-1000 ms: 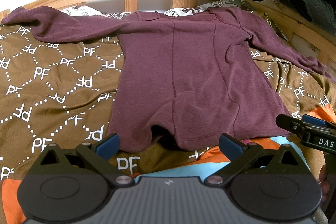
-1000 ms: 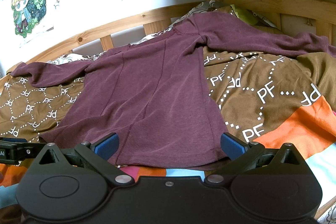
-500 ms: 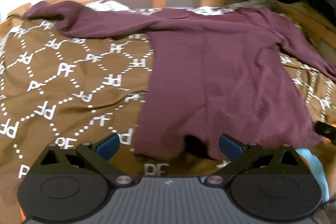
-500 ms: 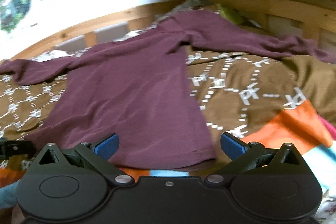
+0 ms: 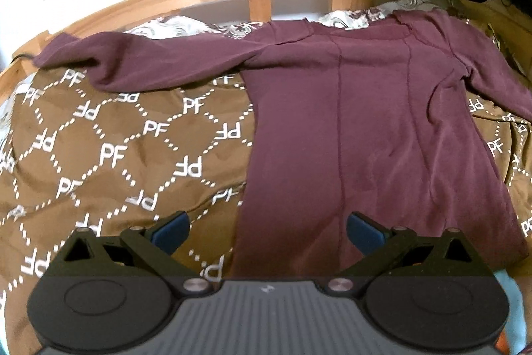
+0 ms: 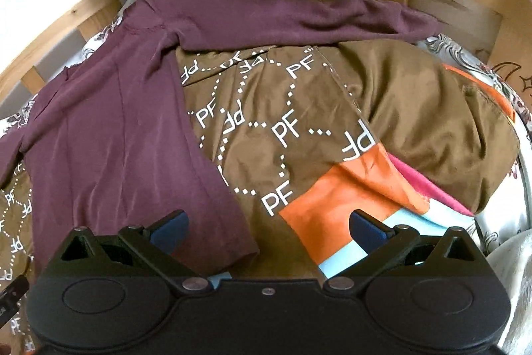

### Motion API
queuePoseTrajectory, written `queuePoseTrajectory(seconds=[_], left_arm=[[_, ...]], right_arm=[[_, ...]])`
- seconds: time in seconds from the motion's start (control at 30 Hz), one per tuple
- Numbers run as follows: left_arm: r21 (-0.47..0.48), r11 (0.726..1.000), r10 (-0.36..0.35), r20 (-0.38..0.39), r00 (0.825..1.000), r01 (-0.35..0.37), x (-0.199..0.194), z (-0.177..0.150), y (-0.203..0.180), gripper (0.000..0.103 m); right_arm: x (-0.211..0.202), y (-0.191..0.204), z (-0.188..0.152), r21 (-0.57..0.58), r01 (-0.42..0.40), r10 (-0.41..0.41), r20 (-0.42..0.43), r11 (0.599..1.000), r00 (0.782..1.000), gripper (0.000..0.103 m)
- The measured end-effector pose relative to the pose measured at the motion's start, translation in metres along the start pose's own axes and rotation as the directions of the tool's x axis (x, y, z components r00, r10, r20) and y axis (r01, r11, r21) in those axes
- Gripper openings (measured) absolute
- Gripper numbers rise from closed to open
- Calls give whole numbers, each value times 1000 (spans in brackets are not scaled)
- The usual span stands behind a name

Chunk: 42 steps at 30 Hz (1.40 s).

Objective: Fold small clothes

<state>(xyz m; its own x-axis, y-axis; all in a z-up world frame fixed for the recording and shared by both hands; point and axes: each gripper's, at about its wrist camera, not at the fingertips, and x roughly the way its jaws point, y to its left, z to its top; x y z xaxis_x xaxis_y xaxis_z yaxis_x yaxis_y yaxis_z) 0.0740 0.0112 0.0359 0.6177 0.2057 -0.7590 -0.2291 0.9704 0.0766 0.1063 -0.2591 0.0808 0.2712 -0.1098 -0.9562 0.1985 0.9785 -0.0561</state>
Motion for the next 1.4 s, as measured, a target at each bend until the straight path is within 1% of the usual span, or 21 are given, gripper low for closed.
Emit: queuePoseTrajectory(seconds=[0.13, 0.2, 0.27, 0.4, 0.5, 0.6, 0.7, 0.87, 1.13, 1.33, 1.4], left_arm=[[1, 1000, 0, -14, 1000, 0, 5, 31, -8, 103], [7, 1000, 7, -18, 1000, -7, 10, 46, -13, 103], [17, 1000, 10, -28, 1000, -9, 17, 59, -19, 103], [51, 999, -1, -39, 999, 3, 32, 74, -32, 103], [71, 997, -14, -52, 999, 18, 44, 77, -43, 103], [81, 995, -45, -74, 996, 51, 56, 76, -52, 103], [108, 992, -61, -84, 995, 69, 67, 76, -63, 103], [140, 987, -73, -81, 994, 84, 80, 81, -78, 103], [116, 988, -96, -82, 992, 105, 97, 87, -89, 103], [106, 989, -94, -82, 992, 103, 107, 83, -93, 103], [95, 990, -93, -80, 992, 100, 109, 80, -95, 103]], right_arm=[[-3, 12, 11, -63, 70, -65, 83, 996, 994, 103], [0, 11, 22, -63, 74, -68, 96, 995, 993, 103], [5, 11, 34, -40, 63, -59, 91, 997, 994, 103], [14, 14, 57, -27, 73, -70, 118, 997, 991, 103], [20, 16, 75, -1, 102, -101, 148, 995, 984, 103], [27, 12, 90, 69, 140, -150, 171, 988, 974, 103], [39, 4, 106, 128, 153, -173, 165, 980, 971, 103], [56, 0, 120, 146, 189, -213, 164, 971, 963, 102], [80, -2, 137, 158, 196, -220, 152, 968, 964, 103], [97, 0, 146, 160, 194, -217, 141, 968, 966, 103], [101, -1, 145, 162, 182, -206, 154, 970, 966, 102]])
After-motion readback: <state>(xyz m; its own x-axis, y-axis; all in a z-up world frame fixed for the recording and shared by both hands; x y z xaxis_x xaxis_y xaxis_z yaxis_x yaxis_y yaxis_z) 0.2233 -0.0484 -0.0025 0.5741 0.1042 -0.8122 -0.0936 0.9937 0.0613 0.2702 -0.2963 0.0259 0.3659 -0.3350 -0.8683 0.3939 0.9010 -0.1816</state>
